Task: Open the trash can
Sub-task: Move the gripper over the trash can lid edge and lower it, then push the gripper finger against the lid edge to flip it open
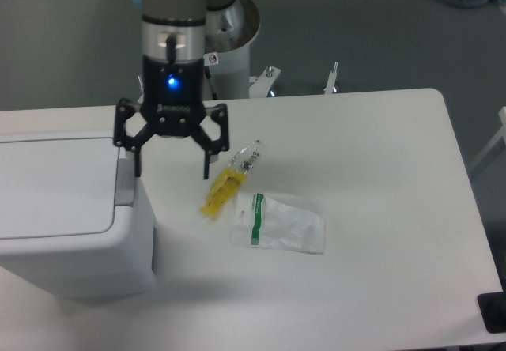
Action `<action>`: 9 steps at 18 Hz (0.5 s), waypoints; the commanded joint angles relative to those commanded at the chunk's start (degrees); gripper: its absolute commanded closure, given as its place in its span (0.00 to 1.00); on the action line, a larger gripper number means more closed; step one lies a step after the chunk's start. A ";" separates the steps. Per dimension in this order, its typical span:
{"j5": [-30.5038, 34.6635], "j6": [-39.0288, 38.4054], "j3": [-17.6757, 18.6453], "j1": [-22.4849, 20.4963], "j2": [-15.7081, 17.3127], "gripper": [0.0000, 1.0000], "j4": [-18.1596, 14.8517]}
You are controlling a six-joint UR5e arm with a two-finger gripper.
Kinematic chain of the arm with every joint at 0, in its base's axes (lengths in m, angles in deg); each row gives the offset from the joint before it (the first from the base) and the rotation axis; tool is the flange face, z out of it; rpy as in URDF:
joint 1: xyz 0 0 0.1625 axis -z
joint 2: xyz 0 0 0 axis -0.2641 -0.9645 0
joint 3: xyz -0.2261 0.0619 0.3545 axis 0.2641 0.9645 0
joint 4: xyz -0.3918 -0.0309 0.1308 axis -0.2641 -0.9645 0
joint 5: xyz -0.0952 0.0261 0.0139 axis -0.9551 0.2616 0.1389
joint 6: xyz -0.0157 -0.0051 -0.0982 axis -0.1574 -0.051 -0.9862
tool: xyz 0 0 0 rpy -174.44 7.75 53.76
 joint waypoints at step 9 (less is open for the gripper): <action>0.09 0.62 -1.23 0.00 -1.41 0.00 0.79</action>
